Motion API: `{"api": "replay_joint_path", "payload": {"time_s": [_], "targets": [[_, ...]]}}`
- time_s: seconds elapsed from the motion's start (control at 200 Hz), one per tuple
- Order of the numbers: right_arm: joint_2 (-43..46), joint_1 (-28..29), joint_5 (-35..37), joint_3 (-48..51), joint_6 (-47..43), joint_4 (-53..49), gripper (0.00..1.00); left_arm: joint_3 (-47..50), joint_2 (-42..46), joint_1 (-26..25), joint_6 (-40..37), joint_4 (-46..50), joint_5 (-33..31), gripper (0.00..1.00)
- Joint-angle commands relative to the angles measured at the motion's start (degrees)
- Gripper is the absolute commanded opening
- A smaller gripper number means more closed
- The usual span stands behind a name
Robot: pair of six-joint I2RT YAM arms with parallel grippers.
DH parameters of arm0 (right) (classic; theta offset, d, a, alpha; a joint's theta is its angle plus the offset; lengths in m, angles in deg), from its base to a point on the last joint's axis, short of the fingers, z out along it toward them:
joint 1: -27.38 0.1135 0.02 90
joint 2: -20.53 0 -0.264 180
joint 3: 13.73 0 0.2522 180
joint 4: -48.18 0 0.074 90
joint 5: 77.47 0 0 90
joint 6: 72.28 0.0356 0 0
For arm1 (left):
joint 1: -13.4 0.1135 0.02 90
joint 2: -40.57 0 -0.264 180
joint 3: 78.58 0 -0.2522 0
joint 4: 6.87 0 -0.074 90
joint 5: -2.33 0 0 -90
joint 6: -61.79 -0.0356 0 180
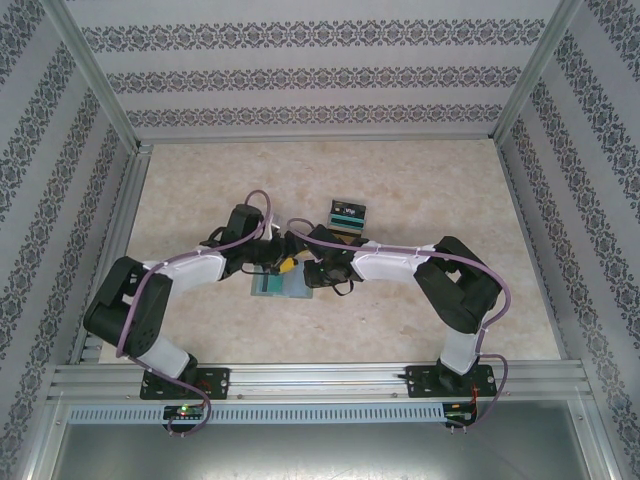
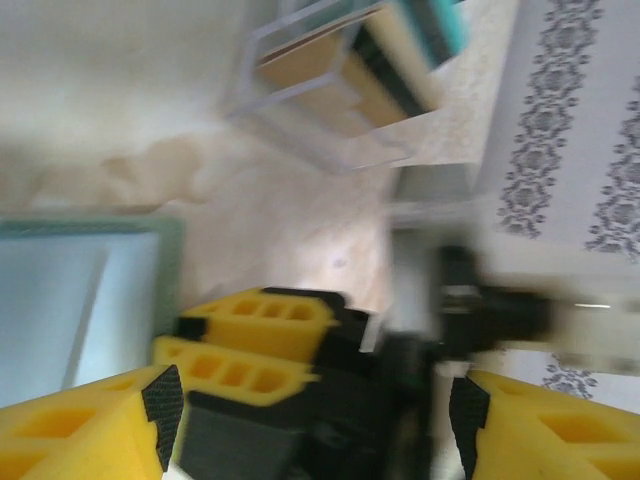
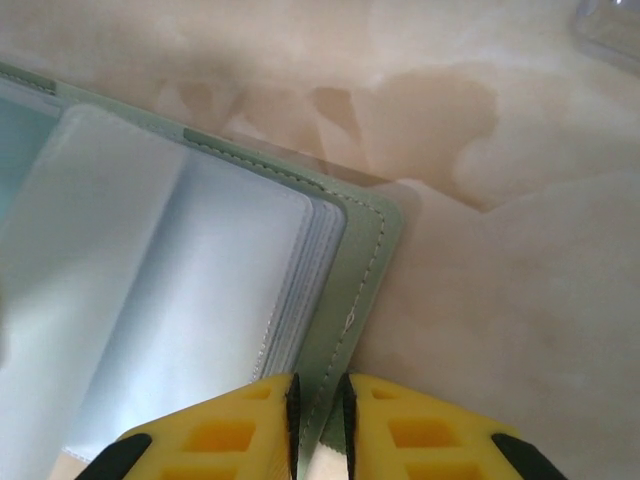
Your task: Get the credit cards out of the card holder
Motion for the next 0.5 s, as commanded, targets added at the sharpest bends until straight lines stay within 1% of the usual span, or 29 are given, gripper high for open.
{"api": "replay_joint_path", "payload": {"time_s": [0.0,0.18,0.39,0.495], "targets": [[-0.1,0.0,-0.7,1.0,0.4,-0.4,0.23,-3.2,4.6,0.4,-0.9,1.1,0.7,0.73],[0.0,0.0,-0.6,1.1,0.5,-0.3,0.23,-3.8,8.9,3.1,-4.2,8.0,-1.2,0.73],[1.3,-0.2,0.1,1.5,0.4,-0.7,0.23,-1.4,12.3,8.5,-8.6,15.6,-3.7,0.73],[2.9,-0.7,1.0,1.9,0.6,-1.2,0.24,-0.7,13.5,11.4,-11.2,20.3,-6.0,0.70]]}}
